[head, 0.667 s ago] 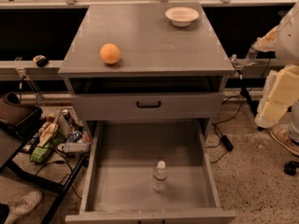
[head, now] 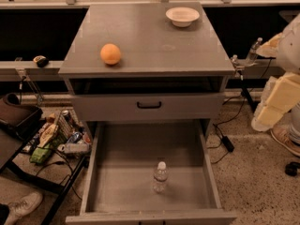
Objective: Pick water bottle from middle drawer and place on counter
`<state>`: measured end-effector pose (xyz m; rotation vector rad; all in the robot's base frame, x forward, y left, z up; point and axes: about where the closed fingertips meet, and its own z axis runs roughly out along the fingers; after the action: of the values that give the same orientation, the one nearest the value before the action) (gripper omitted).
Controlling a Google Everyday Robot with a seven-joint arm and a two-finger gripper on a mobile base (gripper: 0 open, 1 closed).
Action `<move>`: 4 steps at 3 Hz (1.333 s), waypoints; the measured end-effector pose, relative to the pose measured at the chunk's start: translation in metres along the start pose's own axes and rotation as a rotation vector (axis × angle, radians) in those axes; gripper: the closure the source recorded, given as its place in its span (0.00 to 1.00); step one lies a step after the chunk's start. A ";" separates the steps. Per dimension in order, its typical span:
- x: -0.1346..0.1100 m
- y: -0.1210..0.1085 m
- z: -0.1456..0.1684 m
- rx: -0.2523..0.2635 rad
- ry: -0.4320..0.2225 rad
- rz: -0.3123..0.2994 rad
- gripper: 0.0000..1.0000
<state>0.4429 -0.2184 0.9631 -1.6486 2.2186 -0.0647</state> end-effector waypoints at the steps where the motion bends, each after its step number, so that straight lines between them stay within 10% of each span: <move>1: 0.019 0.023 0.053 -0.043 -0.130 0.067 0.00; 3: 0.043 0.071 0.175 -0.067 -0.514 0.198 0.00; 4: 0.040 0.045 0.207 0.014 -0.683 0.282 0.00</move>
Offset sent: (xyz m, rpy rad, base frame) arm 0.0483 -0.0108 -0.1884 0.6460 -0.3941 -0.0860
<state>0.4584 -0.2040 0.7485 -1.1002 1.8657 0.4817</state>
